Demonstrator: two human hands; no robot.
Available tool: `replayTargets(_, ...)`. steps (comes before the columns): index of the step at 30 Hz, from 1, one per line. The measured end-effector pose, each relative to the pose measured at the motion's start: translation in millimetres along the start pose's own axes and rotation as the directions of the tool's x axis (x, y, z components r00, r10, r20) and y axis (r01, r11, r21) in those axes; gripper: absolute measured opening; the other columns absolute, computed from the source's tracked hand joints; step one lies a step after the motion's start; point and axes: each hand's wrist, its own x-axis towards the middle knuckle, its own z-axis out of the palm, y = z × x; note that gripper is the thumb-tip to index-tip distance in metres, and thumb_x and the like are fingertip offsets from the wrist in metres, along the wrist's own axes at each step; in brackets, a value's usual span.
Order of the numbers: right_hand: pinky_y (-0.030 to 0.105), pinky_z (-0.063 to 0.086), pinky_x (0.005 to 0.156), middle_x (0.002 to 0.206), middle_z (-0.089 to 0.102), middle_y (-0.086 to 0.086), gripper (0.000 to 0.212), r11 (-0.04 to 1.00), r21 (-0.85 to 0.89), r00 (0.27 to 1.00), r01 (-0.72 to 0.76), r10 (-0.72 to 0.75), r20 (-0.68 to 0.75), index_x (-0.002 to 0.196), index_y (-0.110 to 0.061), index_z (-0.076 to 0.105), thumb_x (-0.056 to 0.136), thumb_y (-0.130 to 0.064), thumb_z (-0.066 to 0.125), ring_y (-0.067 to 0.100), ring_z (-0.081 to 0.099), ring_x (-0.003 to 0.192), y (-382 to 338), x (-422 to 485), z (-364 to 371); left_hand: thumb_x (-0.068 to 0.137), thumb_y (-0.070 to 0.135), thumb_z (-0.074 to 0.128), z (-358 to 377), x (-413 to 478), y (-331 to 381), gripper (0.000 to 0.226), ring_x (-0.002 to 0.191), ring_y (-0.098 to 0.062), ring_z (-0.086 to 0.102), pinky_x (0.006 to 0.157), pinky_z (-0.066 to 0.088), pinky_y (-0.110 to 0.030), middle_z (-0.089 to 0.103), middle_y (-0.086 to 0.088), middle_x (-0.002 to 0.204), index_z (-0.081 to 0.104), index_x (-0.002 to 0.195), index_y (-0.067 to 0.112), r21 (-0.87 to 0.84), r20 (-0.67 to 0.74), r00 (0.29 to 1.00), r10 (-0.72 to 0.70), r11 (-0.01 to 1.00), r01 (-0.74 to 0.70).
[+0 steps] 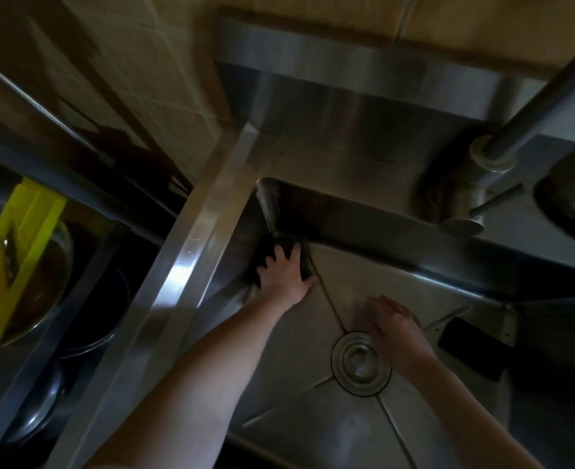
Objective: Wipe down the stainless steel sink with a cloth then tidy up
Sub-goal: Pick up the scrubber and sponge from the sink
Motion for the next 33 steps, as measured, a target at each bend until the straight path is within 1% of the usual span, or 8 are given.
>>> replayTargets(2, 0.034, 0.034, 0.108, 0.139, 0.049, 0.003, 0.048, 1.0, 0.005, 1.0, 0.0, 0.0, 0.008, 0.136, -0.023, 0.046, 0.089, -0.022, 0.054, 0.024, 0.045, 0.128, 5, -4, -2, 0.087, 0.054, 0.051, 4, 0, 7, 0.076, 0.129, -0.045, 0.028, 0.1, 0.031, -0.055, 0.013, -0.018, 0.151, 0.011, 0.147, 0.028, 0.035, -0.004, 1.0, -0.016, 0.999, 0.016)
replayTargets(5, 0.035, 0.037, 0.106, 0.134, 0.052, 0.003, 0.045, 1.0, 0.01, 1.0, -0.005, 0.005, -0.009, 0.133, -0.024, 0.05, 0.089, -0.021, 0.055, 0.025, 0.048, 0.125, 14, -16, -8, 0.093, 0.028, 0.051, 8, -6, 14, 0.063, 0.128, -0.045, 0.03, 0.099, 0.032, -0.057, 0.015, -0.02, 0.15, 0.016, 0.145, 0.028, 0.034, -0.038, 0.999, 0.008, 0.999, -0.007)
replayTargets(9, 0.03, 0.037, 0.104, 0.133, 0.054, 0.008, 0.044, 0.999, 0.023, 0.999, -0.045, 0.045, -0.012, 0.132, -0.018, 0.052, 0.088, -0.019, 0.058, 0.025, 0.049, 0.125, 27, -33, -9, 0.09, 0.011, 0.052, 15, -19, 17, 0.063, 0.12, -0.045, 0.036, 0.096, 0.035, -0.057, 0.022, -0.02, 0.144, 0.021, 0.142, 0.027, 0.048, -0.019, 0.998, 0.067, 0.997, -0.066)
replayTargets(14, 0.033, 0.038, 0.104, 0.134, 0.054, 0.009, 0.044, 0.995, 0.042, 0.995, -0.091, 0.093, -0.047, 0.131, -0.018, 0.053, 0.088, -0.023, 0.06, 0.025, 0.048, 0.126, 38, -49, -12, 0.089, 0.009, 0.049, 16, -41, 23, 0.058, 0.112, -0.042, 0.043, 0.094, 0.039, -0.054, 0.031, -0.018, 0.137, 0.027, 0.14, 0.027, 0.083, -0.031, 0.984, 0.174, 0.982, -0.171)
replayTargets(18, 0.032, 0.035, 0.107, 0.143, 0.046, 0.008, 0.05, 0.99, 0.006, 0.99, -0.14, 0.14, -0.029, 0.138, -0.021, 0.046, 0.089, -0.025, 0.056, 0.025, 0.044, 0.13, 54, -62, -16, 0.089, 0.012, 0.054, 9, -58, 39, 0.061, 0.119, -0.041, 0.041, 0.099, 0.037, -0.055, 0.029, -0.018, 0.14, 0.026, 0.141, 0.027, 0.12, -0.064, 0.96, 0.271, 0.957, -0.263)
replayTargets(20, 0.033, 0.036, 0.105, 0.141, 0.047, 0.008, 0.048, 0.988, 0.0, 0.986, -0.155, 0.155, -0.058, 0.136, -0.02, 0.047, 0.088, -0.021, 0.054, 0.025, 0.046, 0.128, 68, -68, -18, 0.09, 0.014, 0.053, 5, -66, 54, 0.058, 0.121, -0.04, 0.04, 0.1, 0.037, -0.056, 0.03, -0.016, 0.14, 0.027, 0.141, 0.027, 0.115, -0.072, 0.948, 0.31, 0.947, -0.3)
replayTargets(26, 0.035, 0.033, 0.109, 0.148, 0.039, 0.01, 0.049, 0.952, 0.006, 0.945, -0.307, 0.306, -0.118, 0.139, -0.022, 0.044, 0.09, -0.022, 0.052, 0.029, 0.04, 0.132, 99, -75, -13, 0.092, 0.014, 0.053, 11, -74, 84, 0.056, 0.113, -0.034, 0.047, 0.088, 0.049, -0.049, 0.034, -0.013, 0.137, 0.029, 0.141, 0.027, 0.08, -0.043, 0.918, 0.395, 0.917, -0.391)
replayTargets(33, 0.039, 0.025, 0.113, 0.152, 0.028, 0.011, 0.067, 0.937, -0.055, 0.933, -0.345, 0.336, -0.132, 0.146, -0.023, 0.029, 0.086, -0.018, 0.059, 0.028, 0.029, 0.138, 126, -66, -6, 0.091, 0.017, 0.054, 20, -77, 107, 0.053, 0.108, -0.035, 0.046, 0.089, 0.046, -0.05, 0.038, -0.013, 0.129, 0.032, 0.138, 0.029, 0.146, -0.092, 0.885, 0.456, 0.886, -0.441)
